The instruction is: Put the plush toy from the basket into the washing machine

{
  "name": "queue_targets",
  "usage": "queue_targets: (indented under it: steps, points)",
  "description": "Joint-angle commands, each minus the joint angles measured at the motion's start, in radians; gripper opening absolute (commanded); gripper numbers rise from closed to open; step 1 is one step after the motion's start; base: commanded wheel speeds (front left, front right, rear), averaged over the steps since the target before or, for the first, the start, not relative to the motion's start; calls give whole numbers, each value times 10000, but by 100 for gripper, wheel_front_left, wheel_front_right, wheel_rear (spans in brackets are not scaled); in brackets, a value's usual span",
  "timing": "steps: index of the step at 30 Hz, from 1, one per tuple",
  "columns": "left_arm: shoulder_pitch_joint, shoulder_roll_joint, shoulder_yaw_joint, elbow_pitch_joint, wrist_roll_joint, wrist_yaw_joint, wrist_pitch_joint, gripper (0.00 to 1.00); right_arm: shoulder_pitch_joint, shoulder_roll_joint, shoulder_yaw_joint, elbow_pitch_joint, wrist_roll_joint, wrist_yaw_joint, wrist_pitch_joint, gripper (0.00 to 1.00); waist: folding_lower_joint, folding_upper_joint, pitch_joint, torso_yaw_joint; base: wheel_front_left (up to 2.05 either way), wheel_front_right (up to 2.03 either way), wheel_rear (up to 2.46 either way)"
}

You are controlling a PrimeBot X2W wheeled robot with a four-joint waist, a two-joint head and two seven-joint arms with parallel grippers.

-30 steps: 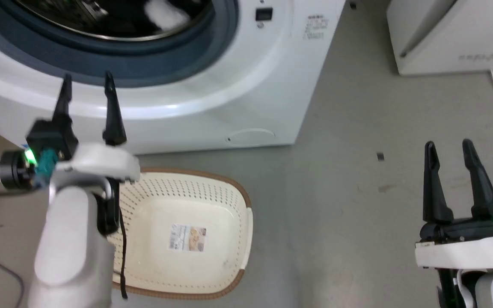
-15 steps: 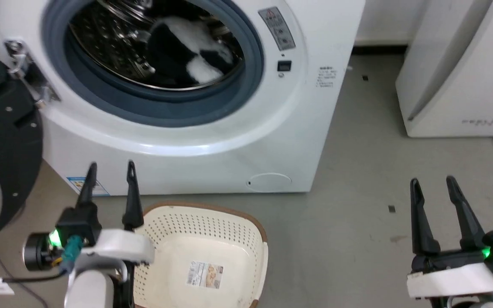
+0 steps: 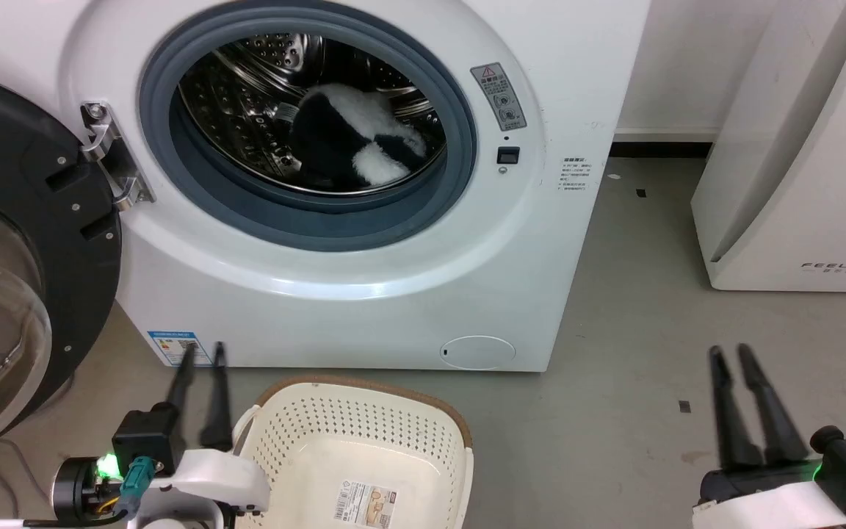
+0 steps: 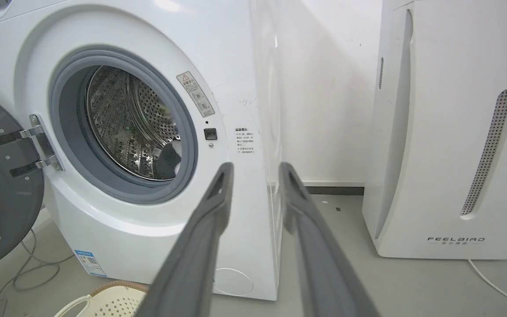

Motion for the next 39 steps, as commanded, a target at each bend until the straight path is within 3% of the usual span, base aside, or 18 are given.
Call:
queue_targets:
  steps: [1, 39]
  points:
    - [0, 0, -4, 1, 0, 0, 1, 0, 1, 0, 2, 2, -1, -2, 1, 0, 2, -1, -1, 0, 0, 0, 0]
    - [291, -53, -133, -669, 143, -70, 772, 0, -115, -1, 81, 27, -449, -4, 775, 0, 2, -1, -104, -96, 0, 0, 0]
